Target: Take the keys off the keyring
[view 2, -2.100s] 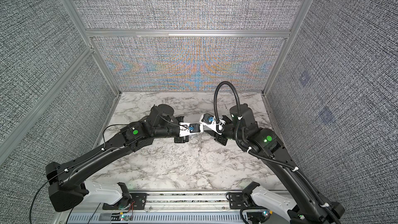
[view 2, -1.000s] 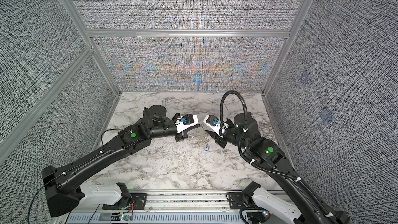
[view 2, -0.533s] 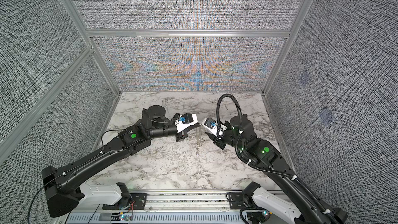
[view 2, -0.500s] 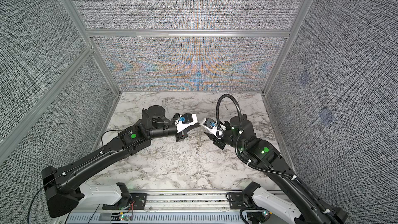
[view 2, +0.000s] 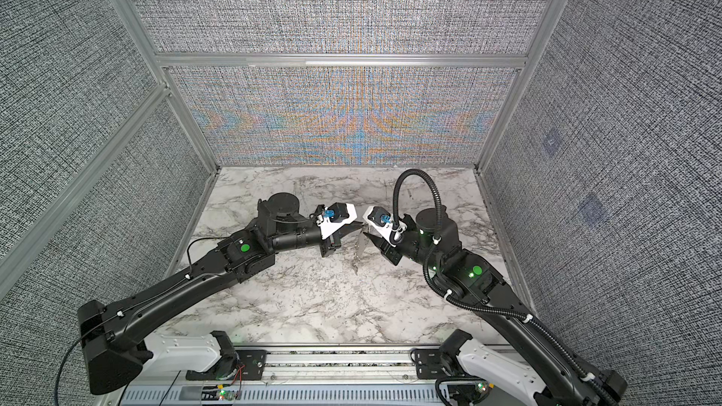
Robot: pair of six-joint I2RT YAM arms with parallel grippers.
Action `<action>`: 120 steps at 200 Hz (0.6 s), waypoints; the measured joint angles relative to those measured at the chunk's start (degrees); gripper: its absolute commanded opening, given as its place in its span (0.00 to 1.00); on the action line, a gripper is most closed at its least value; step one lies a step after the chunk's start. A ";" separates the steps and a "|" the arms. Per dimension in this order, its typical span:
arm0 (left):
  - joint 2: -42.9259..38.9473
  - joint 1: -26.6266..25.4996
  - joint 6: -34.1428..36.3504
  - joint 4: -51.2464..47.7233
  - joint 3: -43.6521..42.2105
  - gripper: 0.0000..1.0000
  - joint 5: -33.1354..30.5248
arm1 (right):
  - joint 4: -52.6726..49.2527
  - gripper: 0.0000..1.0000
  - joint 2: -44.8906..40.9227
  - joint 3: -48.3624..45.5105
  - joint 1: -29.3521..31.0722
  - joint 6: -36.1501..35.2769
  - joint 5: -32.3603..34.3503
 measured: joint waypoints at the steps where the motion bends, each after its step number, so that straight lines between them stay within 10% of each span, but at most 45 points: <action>1: -0.02 0.00 -0.04 0.07 0.00 0.00 0.00 | 0.07 0.43 0.04 0.02 0.00 0.13 0.02; 120: -0.96 0.85 -3.34 2.58 -1.44 0.00 0.61 | 1.64 0.09 0.85 0.04 0.42 1.11 1.86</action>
